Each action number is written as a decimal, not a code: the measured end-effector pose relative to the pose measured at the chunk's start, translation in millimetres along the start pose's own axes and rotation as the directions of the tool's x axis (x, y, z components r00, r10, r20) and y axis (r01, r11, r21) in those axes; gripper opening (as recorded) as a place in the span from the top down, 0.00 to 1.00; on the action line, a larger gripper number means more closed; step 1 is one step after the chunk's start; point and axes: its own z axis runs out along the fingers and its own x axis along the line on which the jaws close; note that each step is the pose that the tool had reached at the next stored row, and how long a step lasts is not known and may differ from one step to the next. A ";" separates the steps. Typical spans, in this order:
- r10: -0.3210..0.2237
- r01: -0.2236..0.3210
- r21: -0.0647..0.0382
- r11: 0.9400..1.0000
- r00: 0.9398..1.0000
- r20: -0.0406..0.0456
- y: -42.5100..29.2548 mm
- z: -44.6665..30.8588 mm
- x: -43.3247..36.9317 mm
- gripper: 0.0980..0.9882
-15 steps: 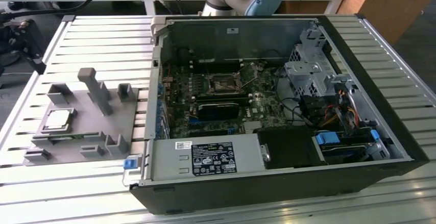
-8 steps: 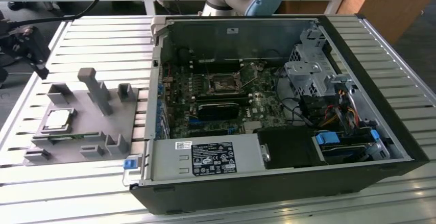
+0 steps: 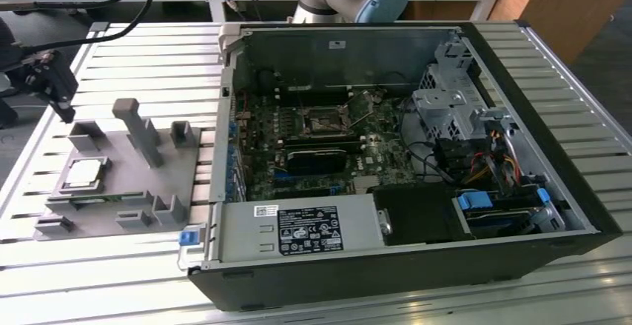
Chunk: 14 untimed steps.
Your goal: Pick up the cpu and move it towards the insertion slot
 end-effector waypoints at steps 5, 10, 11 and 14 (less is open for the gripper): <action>0.000 0.000 0.000 1.000 1.000 -0.003 -0.8 9.0 0.2 0.26; 0.000 0.000 0.000 1.000 1.000 -0.004 -1.2 18.1 0.3 0.26; 0.000 0.000 0.000 1.000 1.000 -0.004 -1.2 19.9 0.3 0.26; 0.000 0.000 0.000 1.000 1.000 -0.004 -1.5 25.4 0.4 0.26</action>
